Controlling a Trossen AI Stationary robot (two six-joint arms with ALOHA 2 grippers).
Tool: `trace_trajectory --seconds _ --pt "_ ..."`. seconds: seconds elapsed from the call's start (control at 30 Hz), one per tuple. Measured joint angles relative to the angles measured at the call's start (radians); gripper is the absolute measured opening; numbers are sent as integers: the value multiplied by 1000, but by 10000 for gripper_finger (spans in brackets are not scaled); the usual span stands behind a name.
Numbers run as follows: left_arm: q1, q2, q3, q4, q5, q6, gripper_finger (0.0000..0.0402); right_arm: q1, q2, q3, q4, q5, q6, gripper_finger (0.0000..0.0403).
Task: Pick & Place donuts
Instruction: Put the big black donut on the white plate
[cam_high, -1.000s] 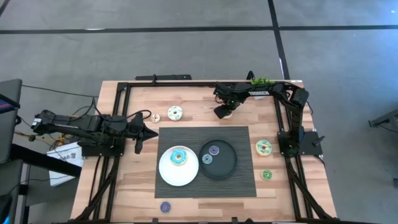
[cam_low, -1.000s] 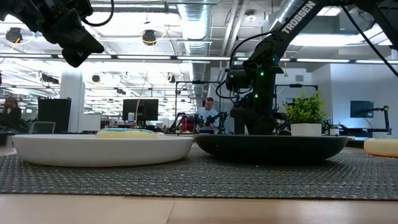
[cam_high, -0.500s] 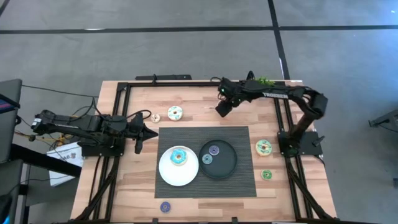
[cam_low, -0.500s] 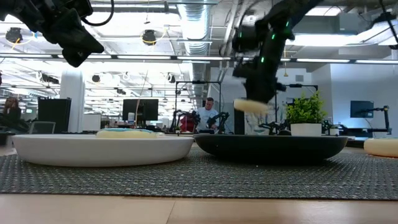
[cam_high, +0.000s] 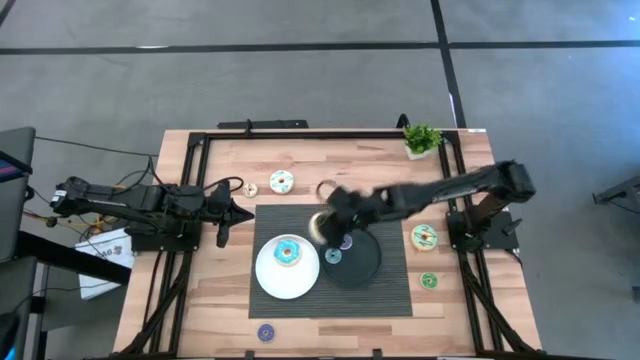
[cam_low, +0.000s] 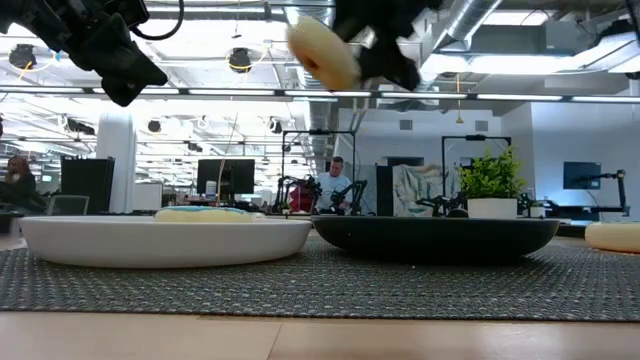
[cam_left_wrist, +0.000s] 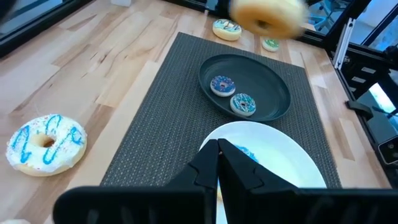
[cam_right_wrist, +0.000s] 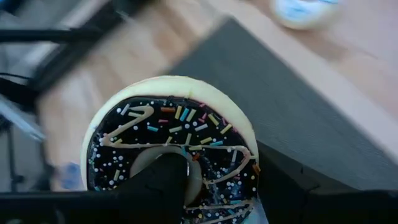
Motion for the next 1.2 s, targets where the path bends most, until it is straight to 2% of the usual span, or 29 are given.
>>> trace_trajectory --seconds 0.17,0.37,0.5,0.67,1.2 --pt "0 0 0 0 -3 53 0 91 208 247 -63 108 68 159" --pt "0 0 0 1 -5 97 0 113 468 546 -277 111 131 159" --pt "0 0 0 3 0 95 0 120 586 658 -408 86 150 159" --pt "0 0 0 4 5 87 0 135 646 681 -440 43 144 159" --pt "0 0 0 3 5 87 0 122 644 645 -495 55 143 168"
